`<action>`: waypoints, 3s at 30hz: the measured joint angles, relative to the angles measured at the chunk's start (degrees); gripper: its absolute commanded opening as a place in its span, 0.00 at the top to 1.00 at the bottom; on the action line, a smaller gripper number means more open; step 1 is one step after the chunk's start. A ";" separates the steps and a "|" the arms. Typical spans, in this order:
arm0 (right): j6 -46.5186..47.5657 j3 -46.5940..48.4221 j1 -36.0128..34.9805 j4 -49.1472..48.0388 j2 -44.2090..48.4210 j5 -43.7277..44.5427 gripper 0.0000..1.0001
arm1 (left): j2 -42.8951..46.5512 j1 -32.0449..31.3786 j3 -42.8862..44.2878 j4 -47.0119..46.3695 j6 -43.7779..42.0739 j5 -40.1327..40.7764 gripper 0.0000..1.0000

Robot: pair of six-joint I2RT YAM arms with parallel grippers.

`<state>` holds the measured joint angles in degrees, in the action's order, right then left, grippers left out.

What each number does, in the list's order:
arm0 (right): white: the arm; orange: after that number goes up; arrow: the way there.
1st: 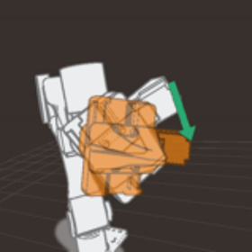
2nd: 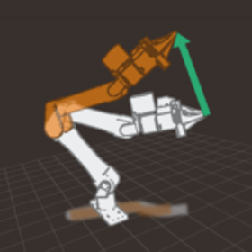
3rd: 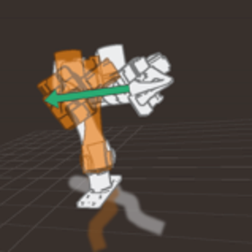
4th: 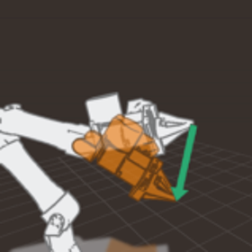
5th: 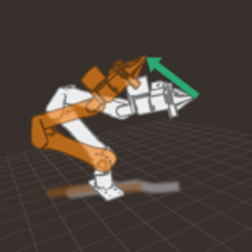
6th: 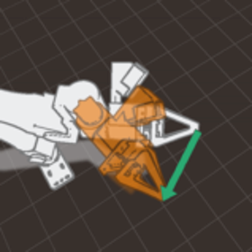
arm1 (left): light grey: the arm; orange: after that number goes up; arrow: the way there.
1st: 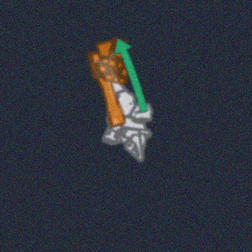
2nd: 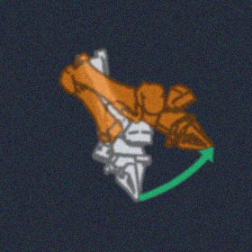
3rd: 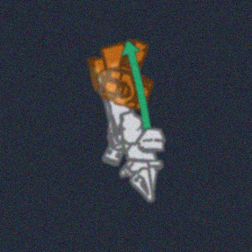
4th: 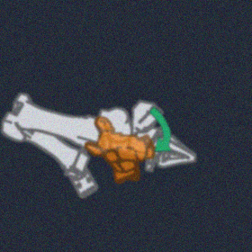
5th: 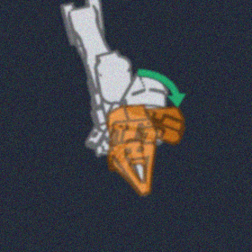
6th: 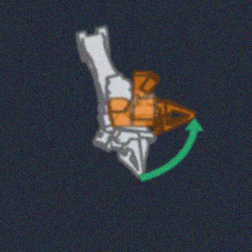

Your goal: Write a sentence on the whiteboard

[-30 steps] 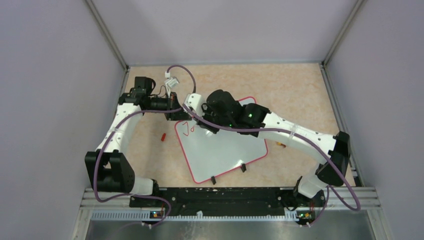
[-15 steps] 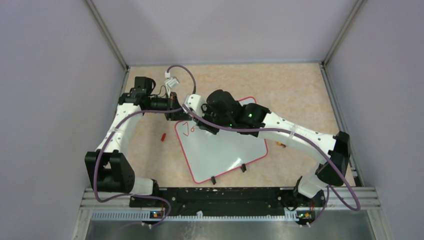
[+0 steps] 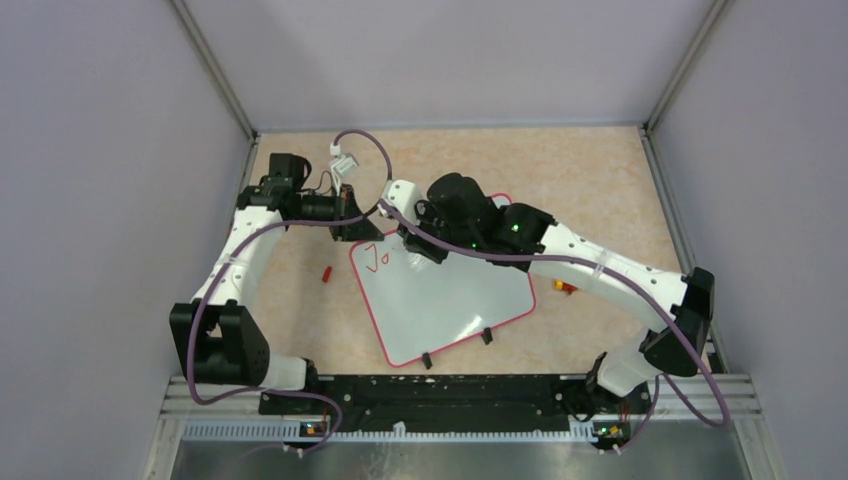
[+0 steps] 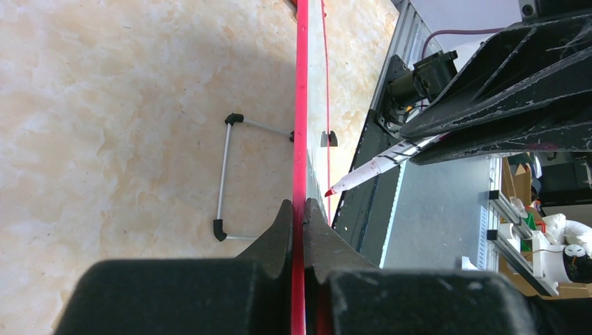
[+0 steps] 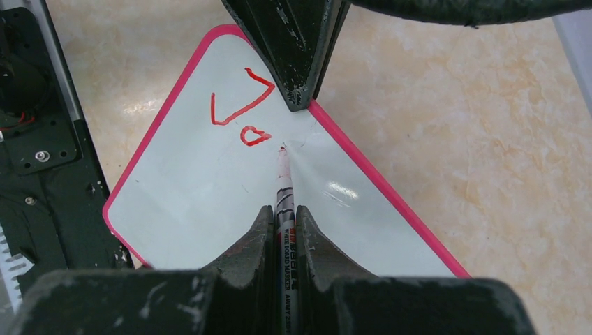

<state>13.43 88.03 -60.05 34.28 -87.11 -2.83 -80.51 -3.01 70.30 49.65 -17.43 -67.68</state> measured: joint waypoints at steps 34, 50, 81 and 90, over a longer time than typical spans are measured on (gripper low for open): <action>-1.25 0.22 0.94 -0.02 -2.05 -1.18 1.00 | 0.00 0.00 0.00 -0.11 -0.02 0.48 1.00; -1.22 -1.79 0.98 0.11 -1.05 -1.90 1.00 | 0.00 0.00 0.00 -0.13 -0.02 0.66 1.00; -1.68 -2.54 1.99 -0.09 -0.02 -1.14 1.00 | 0.00 -0.02 0.00 -0.42 0.02 1.11 1.00; -2.08 -3.32 -0.20 0.13 -0.07 -1.16 1.00 | 0.00 -0.07 0.00 -0.42 0.42 0.83 1.00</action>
<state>11.35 84.71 -60.25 34.41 -87.18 -3.99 -80.51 -3.07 70.30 49.23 -17.02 -66.85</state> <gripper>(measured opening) 0.084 0.023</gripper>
